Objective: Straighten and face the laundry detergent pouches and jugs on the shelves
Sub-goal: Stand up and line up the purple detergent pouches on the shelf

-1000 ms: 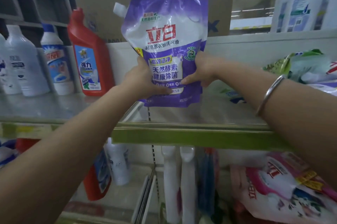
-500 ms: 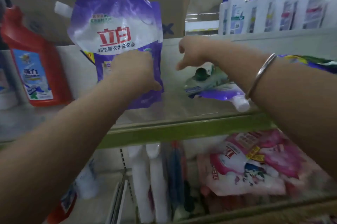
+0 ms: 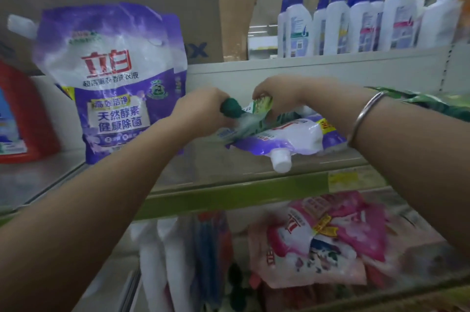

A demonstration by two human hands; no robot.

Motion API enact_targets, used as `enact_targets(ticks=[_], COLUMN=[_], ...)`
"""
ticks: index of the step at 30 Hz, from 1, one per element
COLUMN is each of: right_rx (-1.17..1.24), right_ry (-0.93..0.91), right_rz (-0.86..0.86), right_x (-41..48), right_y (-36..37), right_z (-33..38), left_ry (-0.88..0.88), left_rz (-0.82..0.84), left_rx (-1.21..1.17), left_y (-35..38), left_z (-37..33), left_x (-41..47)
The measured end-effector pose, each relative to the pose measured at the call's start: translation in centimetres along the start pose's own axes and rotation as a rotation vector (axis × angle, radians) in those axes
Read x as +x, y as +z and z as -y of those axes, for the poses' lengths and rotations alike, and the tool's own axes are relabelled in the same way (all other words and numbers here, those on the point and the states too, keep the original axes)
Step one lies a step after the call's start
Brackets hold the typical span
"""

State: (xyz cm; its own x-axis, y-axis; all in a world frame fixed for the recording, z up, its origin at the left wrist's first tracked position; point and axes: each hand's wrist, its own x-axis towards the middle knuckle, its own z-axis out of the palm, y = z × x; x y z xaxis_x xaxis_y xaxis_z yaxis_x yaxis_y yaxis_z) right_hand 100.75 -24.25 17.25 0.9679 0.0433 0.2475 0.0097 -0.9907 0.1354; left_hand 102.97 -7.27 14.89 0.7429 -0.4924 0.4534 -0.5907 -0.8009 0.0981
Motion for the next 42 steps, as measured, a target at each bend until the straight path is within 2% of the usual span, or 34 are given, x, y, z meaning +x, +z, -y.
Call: enact_targets(ticks=[4, 7, 11, 14, 16, 19, 22, 24, 25, 27, 28, 29, 31, 33, 37, 40, 42], right_rx=[-0.048, 0.045, 0.451, 0.937, 1.038, 1.094, 1.216, 1.305, 1.317, 1.274, 1.201, 1.028, 0.592, 0.203, -0.11, -0.162, 0.041], right_ry=[-0.052, -0.023, 0.068, 0.269, 0.381, 0.424, 0.428, 0.391, 0.383, 0.413, 0.436, 0.435, 0.428, 0.39, 0.33, 0.205, 0.038], right_rz=[-0.218, -0.336, -0.524, -0.594, -0.527, -0.438, -0.402, -0.289, -0.241, -0.19, -0.179, -0.179, -0.184, -0.153, 0.03, 0.09, 0.167], right_x=[1.5, 2.3, 3.5, 4.1, 4.7, 5.5, 6.4, 6.5, 6.4, 6.2, 6.4, 6.7, 6.8, 5.7, 2.7, 0.3, -1.8], right_y=[0.6, 0.2, -0.5, 0.2, 1.1, 1.9, 2.5, 2.6, 2.6, 2.6, 2.6, 2.9, 3.2, 2.2, 0.1, -1.3, -2.4], right_z=[-1.3, -2.6, -5.2, -7.4, -8.7, -9.7, -10.2, -10.2, -10.3, -10.4, -10.6, -10.8, -10.8, -9.8, -6.9, -5.5, -4.7], left_ry=[-0.05, -0.054, -0.093, -0.168, -0.203, -0.182, -0.171, -0.17, -0.158, -0.117, -0.084, -0.038, 0.021, 0.065, 0.132, 0.167, 0.209], left_rz=[-0.054, -0.212, -0.431, -0.5, -0.426, -0.141, 0.028, 0.104, 0.193, 0.465, 0.592, 0.679, 0.751, 0.777, 0.743, 0.623, 0.482], left_rx=[-0.037, -0.097, -0.163, -0.185, -0.153, -0.118, -0.203, -0.306, -0.364, -0.433, -0.382, -0.291, -0.108, -0.027, -0.073, -0.059, 0.012], left_y=[-0.4, -0.6, -1.7, -1.9, -1.1, 0.6, 1.7, 1.9, 1.9, 2.1, 2.2, 2.3, 2.3, 2.1, 1.8, 1.9, 2.0], left_z=[-0.4, -1.2, -1.2, -1.2, -1.6, -2.3, -2.8, -2.8, -2.8, -2.7, -2.7, -2.7, -2.8, -2.9, -2.7, -1.9, -1.8], left_x=[0.7, 1.1, 3.0, 3.9, 4.0, 3.9, 4.2, 4.5, 4.4, 4.0, 3.7, 3.4, 3.2, 3.0, 2.1, 1.2, 0.5])
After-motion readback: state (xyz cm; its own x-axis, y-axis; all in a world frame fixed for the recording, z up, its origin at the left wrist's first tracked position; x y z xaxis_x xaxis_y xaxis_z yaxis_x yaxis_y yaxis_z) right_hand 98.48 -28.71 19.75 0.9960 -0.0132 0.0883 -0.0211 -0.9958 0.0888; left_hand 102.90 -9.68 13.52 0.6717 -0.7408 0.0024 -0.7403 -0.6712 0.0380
